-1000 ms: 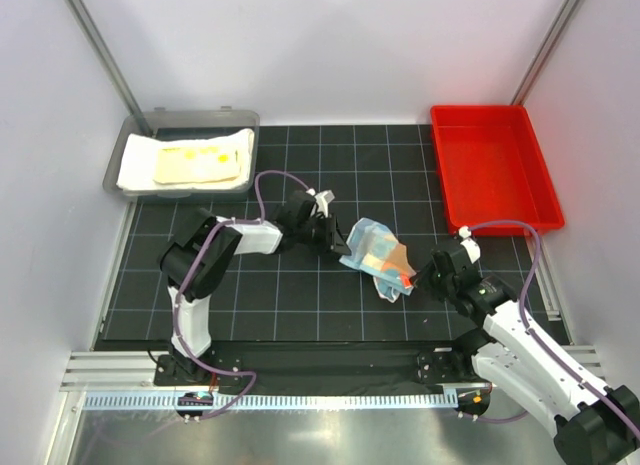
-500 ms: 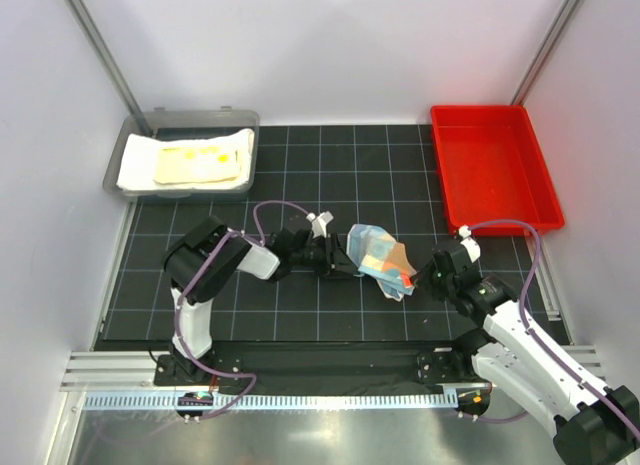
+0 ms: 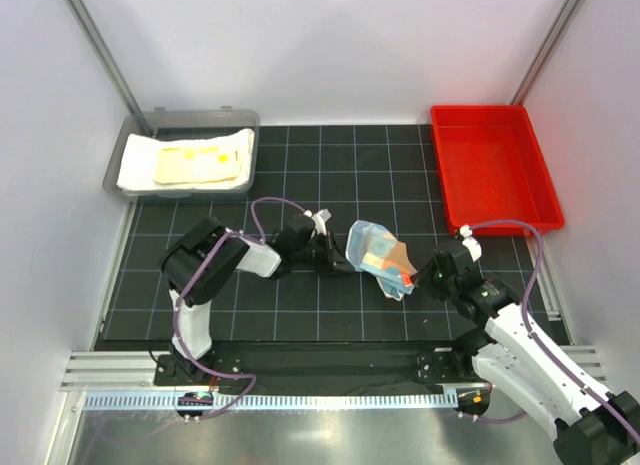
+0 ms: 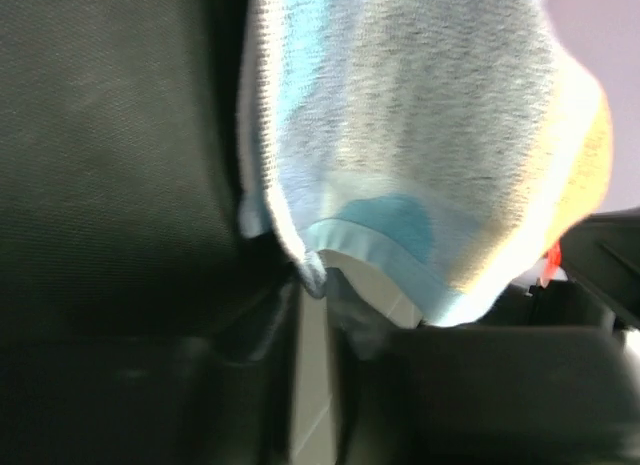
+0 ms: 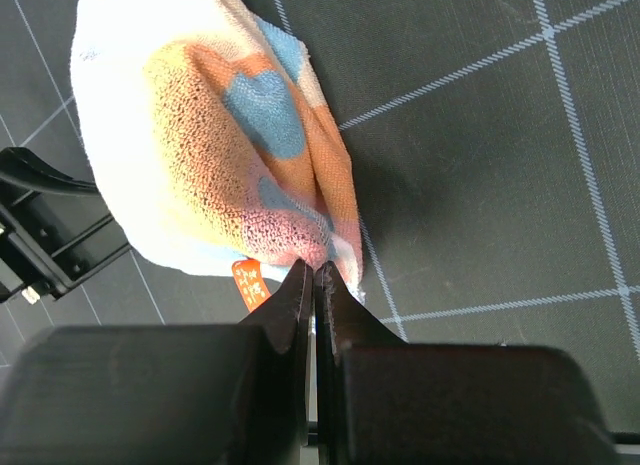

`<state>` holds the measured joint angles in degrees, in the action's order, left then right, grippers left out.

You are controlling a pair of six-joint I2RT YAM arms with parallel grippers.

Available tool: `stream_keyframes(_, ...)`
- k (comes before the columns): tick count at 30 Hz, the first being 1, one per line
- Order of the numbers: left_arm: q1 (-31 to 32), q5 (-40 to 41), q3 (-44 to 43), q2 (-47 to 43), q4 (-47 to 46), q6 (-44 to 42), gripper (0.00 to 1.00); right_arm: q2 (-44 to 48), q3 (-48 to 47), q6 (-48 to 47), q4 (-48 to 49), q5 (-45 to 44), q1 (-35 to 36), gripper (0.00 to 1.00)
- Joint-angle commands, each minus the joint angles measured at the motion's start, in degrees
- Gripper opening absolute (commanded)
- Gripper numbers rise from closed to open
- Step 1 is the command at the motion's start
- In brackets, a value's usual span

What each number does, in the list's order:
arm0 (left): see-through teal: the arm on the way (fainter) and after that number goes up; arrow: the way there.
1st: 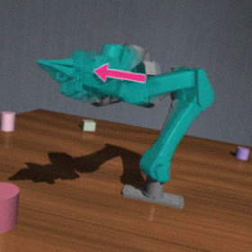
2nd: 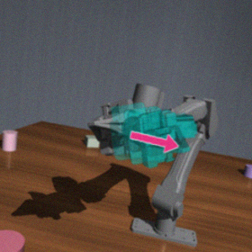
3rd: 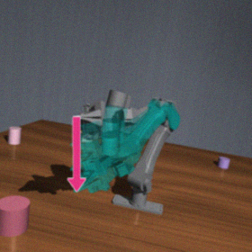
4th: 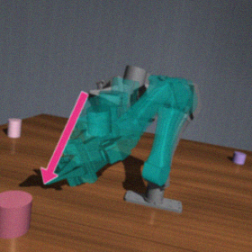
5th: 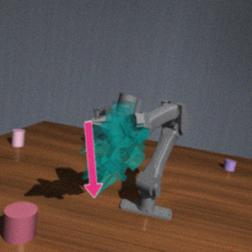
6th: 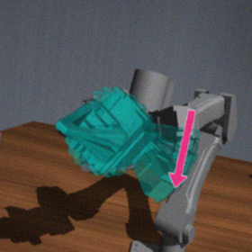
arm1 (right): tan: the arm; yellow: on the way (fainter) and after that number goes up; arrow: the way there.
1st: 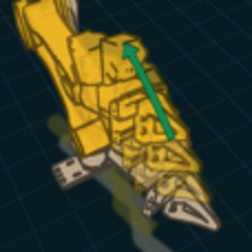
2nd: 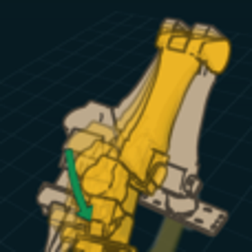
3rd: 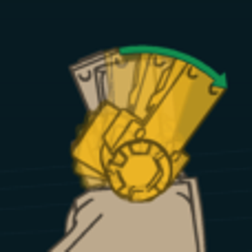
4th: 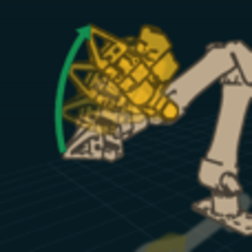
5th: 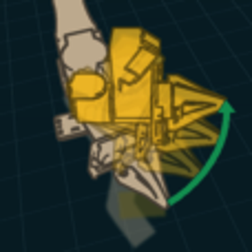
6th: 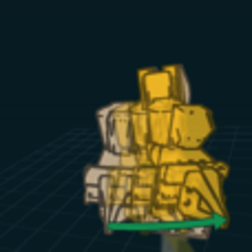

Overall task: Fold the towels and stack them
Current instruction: Flatten out the crumpled towel

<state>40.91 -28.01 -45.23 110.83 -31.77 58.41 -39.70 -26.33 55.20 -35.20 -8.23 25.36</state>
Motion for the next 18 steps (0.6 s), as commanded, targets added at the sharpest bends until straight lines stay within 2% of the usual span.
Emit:
stream_keyframes(1,-0.30,5.16,-1.26,-2.36,9.16,-3.92,0.09,0.77,-1.35,-2.20,0.05,-0.82,-0.23,0.01)
stream_keyframes(2,-0.39,5.25,-2.22,-3.15,10.66,-4.70,0.00,0.51,-3.10,-2.64,-1.09,-1.08,-0.23,0.01)
stream_keyframes(6,-0.74,6.82,-5.29,-11.22,21.90,-7.08,0.00,-0.64,-10.13,-6.06,-3.38,0.40,-0.23,0.01)
stream_keyframes(10,-0.13,12.09,-7.33,-27.72,39.37,-8.40,0.00,-1.70,-17.87,-7.82,-9.96,2.68,-0.32,0.01)
stream_keyframes(15,0.40,16.05,-5.04,-43.04,46.61,-4.54,0.00,5.15,-18.76,-6.95,-15.07,1.99,-0.23,0.01)
stream_keyframes(18,0.32,19.65,-5.65,-48.85,50.65,-2.96,0.00,8.32,-20.60,-4.32,-11.67,-0.28,-0.32,0.01)
